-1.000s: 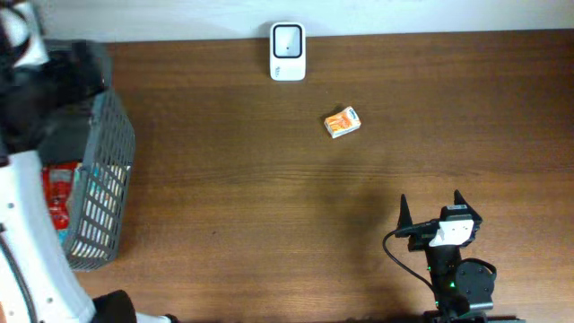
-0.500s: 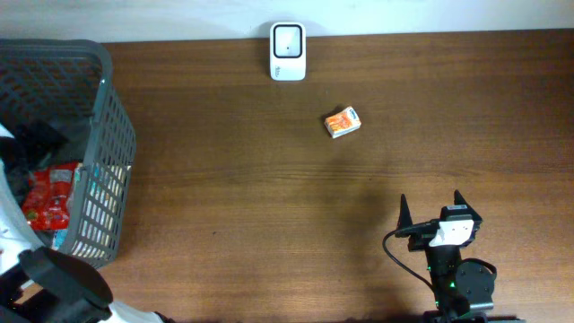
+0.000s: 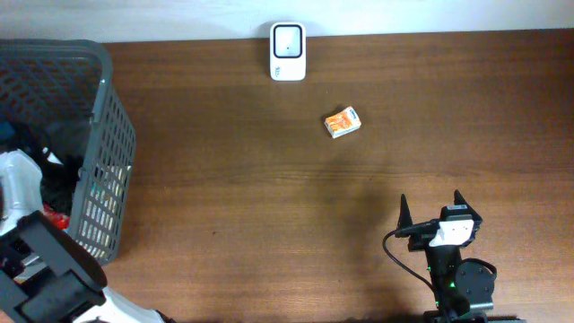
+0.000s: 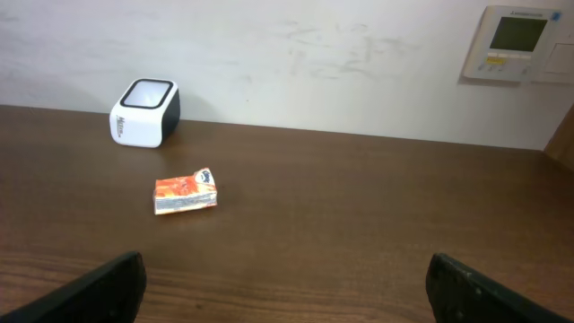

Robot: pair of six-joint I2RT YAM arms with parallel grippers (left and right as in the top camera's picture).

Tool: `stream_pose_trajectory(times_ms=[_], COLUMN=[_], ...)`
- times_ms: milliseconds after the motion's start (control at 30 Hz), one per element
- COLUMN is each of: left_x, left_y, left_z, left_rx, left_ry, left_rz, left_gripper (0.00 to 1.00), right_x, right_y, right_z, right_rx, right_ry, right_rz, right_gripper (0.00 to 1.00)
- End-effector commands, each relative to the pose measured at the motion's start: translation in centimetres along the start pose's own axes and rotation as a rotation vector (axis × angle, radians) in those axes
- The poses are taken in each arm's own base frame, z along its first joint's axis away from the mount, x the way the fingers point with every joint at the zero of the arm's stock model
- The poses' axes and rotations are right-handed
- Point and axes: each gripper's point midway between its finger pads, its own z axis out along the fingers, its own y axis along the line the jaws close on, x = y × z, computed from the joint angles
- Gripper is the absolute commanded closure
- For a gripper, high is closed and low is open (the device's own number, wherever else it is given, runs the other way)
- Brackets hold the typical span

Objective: Scan the item barcode
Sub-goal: 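Reach the left gripper into the basket and grasp the green Kleenex pack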

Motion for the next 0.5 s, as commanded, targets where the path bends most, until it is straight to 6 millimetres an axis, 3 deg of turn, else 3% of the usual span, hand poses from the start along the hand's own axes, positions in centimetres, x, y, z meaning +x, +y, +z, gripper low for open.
stream_pose_trajectory(times_ms=[0,100,133,233,333,367,400,433,467], left_x=[-0.2,-1.2,-1.4,-1.7,-3.2,-3.8,-4.3,-4.6,-4.8], left_y=[-0.5,-0.7,-0.8,-0.8,-1.6,-1.8,-2.0,-2.0,-2.0], left_z=[0.4,0.4,0.4,0.2,-2.3,-3.0,-3.1,-3.1,-3.1], left_rx=[0.018,0.023,0.026,0.026,0.051,0.059,0.063,0.065,0.066], left_ry=[-0.007,-0.045,-0.054,-0.064,-0.140,-0.178,-0.201,-0.212,-0.218], left_rz=[0.003,0.009,0.011,0.011,0.026,0.030,0.033,0.034,0.011], left_gripper=[0.60,0.86,1.00,1.00,1.00,0.81,0.20,0.05,0.00], right_x=[0.3,0.3,0.3,0.3,0.3,0.3,0.3,0.3,0.3], right_y=[0.0,0.0,0.0,0.0,0.0,0.0,0.0,0.0,0.0], right_z=[0.0,0.0,0.0,0.0,0.0,0.0,0.0,0.0,0.0], right_rx=[0.000,0.000,0.000,0.000,0.000,0.000,0.000,0.000,0.000], right_ry=[0.005,0.005,0.005,0.005,0.005,0.005,0.005,0.005,0.005], right_rz=[-0.004,-0.004,-0.004,-0.004,-0.004,-0.004,-0.004,-0.004,-0.004], right_gripper=[0.02,0.02,0.02,0.02,0.02,0.02,0.02,0.02,0.02])
